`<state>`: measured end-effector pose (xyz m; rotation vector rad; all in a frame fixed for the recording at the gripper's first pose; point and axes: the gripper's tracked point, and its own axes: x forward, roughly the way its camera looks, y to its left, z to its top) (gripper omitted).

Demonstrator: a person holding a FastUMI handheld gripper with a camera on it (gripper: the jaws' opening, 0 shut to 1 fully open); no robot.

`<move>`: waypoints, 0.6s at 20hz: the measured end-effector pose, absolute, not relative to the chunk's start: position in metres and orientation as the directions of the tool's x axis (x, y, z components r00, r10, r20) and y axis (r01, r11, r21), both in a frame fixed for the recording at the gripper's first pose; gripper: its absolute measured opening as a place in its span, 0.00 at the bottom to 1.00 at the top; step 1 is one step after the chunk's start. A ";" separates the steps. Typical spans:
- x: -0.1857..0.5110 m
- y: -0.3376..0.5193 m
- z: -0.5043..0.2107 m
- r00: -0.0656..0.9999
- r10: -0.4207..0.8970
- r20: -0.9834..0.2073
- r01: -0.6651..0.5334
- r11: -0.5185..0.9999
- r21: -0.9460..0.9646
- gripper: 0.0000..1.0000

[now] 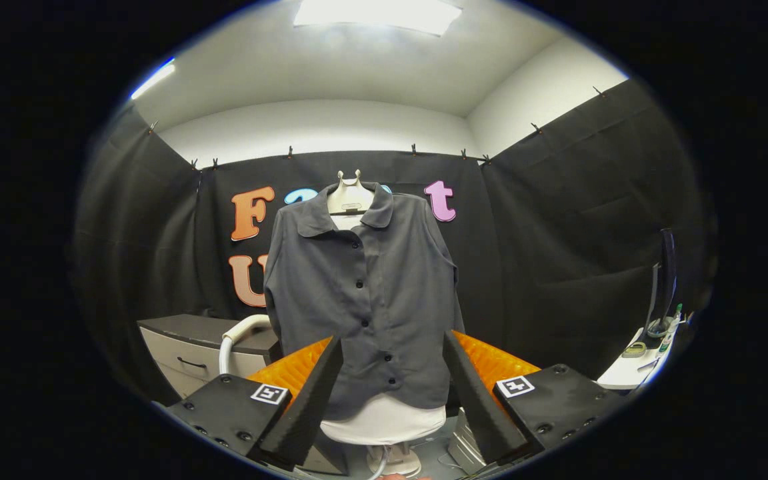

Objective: Iron the clothes twice with a garment steamer, once on the left side and once on the right side.

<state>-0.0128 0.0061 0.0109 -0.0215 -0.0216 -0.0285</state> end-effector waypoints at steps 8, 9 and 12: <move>-0.005 0.008 0.004 1.000 -0.016 -0.001 0.016 1.000 -0.002 0.98; -0.004 0.008 0.005 1.000 -0.016 -0.001 0.016 1.000 0.000 0.98; -0.001 0.007 0.010 1.000 -0.021 0.009 0.020 1.000 0.006 0.98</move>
